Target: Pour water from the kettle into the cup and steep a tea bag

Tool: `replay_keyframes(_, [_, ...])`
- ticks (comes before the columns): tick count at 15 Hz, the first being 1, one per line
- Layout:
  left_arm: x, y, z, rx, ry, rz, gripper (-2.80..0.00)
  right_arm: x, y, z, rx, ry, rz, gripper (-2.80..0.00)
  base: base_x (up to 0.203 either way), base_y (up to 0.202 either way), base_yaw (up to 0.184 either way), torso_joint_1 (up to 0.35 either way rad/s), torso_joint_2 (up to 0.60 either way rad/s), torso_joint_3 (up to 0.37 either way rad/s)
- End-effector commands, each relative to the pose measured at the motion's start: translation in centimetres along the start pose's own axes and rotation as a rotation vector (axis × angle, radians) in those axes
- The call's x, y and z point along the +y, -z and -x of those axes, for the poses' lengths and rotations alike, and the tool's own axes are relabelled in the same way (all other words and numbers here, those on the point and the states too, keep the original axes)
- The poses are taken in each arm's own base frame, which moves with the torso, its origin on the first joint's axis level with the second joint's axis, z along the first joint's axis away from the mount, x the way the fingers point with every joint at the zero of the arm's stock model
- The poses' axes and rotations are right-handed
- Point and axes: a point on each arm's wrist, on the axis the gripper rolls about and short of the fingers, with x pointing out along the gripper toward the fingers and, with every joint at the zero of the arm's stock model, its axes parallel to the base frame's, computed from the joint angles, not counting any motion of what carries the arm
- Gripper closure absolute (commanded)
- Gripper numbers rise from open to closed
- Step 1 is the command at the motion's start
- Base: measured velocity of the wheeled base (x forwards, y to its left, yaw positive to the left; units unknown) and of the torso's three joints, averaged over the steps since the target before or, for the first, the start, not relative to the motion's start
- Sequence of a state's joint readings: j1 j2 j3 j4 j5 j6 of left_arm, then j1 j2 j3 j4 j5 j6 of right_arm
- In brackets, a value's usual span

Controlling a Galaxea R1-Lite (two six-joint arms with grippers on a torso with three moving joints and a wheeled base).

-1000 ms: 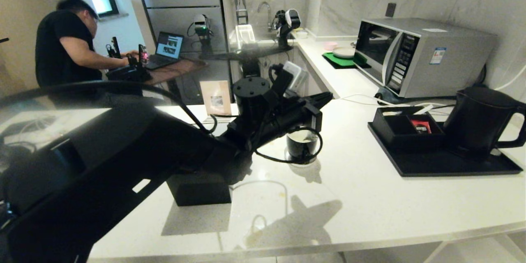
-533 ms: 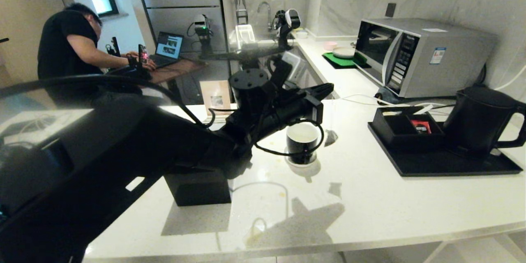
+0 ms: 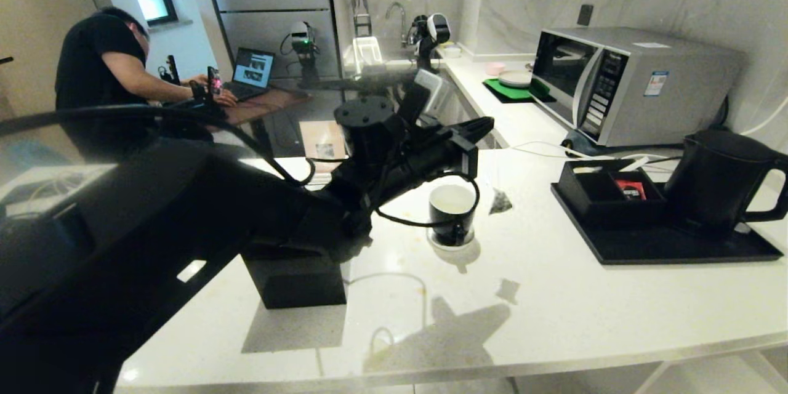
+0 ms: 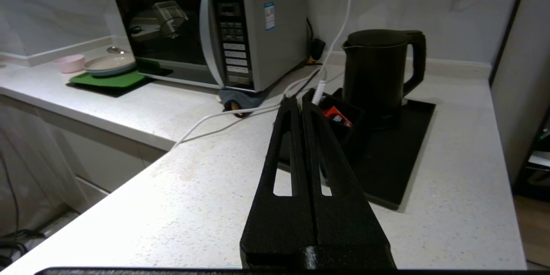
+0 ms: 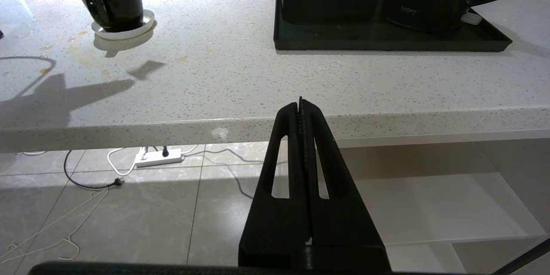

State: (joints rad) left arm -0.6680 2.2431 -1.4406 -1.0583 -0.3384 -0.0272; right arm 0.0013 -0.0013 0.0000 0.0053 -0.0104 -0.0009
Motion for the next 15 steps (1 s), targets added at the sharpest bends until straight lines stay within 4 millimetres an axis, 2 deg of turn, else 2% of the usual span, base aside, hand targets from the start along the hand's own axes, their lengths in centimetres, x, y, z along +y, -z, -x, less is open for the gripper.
replay_keyframes(1, [0.7, -0.2, 0.3, -0.008, -0.013, -0.007, 0.0, 0.0, 0.0, 0.0, 0.002, 0.0, 0.001, 0.0, 0.0, 0.0, 0.0, 0.0, 0.0, 0.0])
replay_keyframes(7, [1.2, 0.1, 0.4, 0.0, -0.024, -0.007, 0.0, 0.0, 0.0, 0.0, 0.001, 0.0, 0.001, 0.0, 0.0, 0.0, 0.0, 0.0, 0.0, 0.0])
replay_keyframes(15, [1.5, 2.3, 0.4, 0.041, -0.031, 0.005, 0.0, 0.0, 0.0, 0.0, 0.001, 0.0, 0.001, 0.0, 0.0, 0.0, 0.0, 0.0, 0.0, 0.0])
